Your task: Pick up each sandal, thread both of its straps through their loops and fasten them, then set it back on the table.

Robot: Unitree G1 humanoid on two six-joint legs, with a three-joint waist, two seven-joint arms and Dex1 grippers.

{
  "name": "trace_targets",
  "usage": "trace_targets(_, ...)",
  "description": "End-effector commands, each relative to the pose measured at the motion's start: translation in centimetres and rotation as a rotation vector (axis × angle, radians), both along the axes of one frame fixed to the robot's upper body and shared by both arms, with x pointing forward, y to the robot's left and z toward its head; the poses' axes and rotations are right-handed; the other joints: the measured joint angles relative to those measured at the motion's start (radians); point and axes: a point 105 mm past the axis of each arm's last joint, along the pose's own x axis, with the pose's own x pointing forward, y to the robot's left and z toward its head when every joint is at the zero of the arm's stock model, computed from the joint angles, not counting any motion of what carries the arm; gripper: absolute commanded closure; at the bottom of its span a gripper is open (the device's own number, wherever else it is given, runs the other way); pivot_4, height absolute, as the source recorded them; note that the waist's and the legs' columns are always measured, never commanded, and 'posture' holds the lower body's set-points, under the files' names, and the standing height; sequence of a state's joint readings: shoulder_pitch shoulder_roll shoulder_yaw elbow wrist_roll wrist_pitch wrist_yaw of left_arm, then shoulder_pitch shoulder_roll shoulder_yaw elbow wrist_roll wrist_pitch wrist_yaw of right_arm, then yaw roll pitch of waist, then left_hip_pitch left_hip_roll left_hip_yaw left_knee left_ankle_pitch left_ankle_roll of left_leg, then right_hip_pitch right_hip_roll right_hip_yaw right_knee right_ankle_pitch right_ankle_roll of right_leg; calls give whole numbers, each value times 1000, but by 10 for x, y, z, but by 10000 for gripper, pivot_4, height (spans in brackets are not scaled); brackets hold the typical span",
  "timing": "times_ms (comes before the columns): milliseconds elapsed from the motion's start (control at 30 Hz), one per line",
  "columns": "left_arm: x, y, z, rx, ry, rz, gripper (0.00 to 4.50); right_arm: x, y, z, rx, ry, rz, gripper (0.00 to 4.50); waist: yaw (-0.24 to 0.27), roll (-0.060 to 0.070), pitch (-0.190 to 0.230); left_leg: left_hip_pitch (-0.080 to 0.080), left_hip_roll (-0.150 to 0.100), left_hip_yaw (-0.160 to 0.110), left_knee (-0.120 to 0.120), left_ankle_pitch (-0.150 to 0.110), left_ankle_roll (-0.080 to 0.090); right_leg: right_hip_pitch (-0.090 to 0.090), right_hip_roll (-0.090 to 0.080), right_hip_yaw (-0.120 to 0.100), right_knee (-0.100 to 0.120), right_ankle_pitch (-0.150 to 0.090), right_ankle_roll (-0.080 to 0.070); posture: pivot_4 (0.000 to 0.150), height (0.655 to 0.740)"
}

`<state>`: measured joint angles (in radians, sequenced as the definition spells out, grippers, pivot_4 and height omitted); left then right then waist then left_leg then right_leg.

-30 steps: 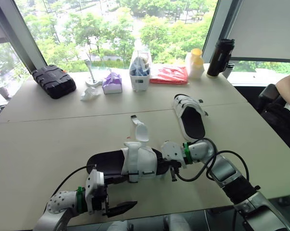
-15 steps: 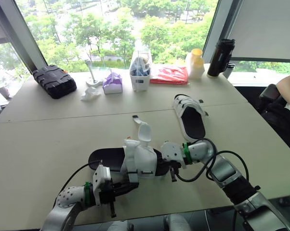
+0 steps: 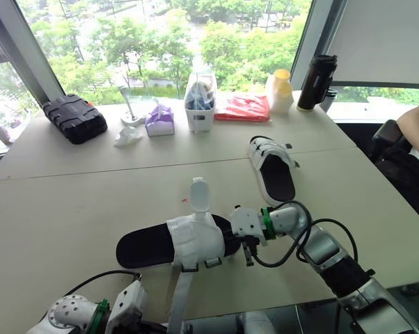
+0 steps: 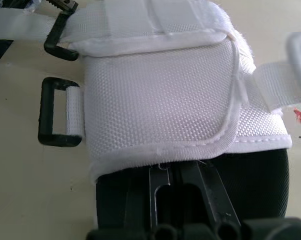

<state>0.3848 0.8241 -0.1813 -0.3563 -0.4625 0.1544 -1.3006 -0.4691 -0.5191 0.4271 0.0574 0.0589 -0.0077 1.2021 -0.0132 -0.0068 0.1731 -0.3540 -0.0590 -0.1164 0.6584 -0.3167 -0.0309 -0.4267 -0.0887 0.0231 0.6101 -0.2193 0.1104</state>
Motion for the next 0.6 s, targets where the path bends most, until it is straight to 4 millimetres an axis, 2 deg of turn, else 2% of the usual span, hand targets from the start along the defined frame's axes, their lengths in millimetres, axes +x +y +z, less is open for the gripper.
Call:
trace_targets(33, -1, -5, 15, -12, -108, -78, 44659, -3, -8, -25, -81, 72, -19, 45000, 0, 0, 0, 0, 0, 0, 0, 0, 0, 0, 0, 0, 0, 0, 0, 1500, 7400)
trace_targets(133, 18, -7, 32, -46, -212, -45, 44659, -1, -7, -25, -80, 67, -18, 45000, 2, 0, 0, 0, 0, 0, 0, 0, 0, 0, 0, 0, 0, 0, 0, 1500, 7400)
trace_targets(367, 59, -8, 72, -170, -283, 93, 44659, 0, -6, -26, -77, 60, -16, 45000, 2, 0, 0, 0, 0, 0, 0, 0, 0, 0, 0, 0, 0, 0, 0, 1500, 7400)
trace_targets(600, 96, -7, 84, -271, -259, 271, 44659, 3, -4, -25, -76, 47, -13, 45000, -3, 0, 0, 1, 0, 0, 0, 0, -1, 0, 1, 0, 1, 2, 3, 1500, 7400)
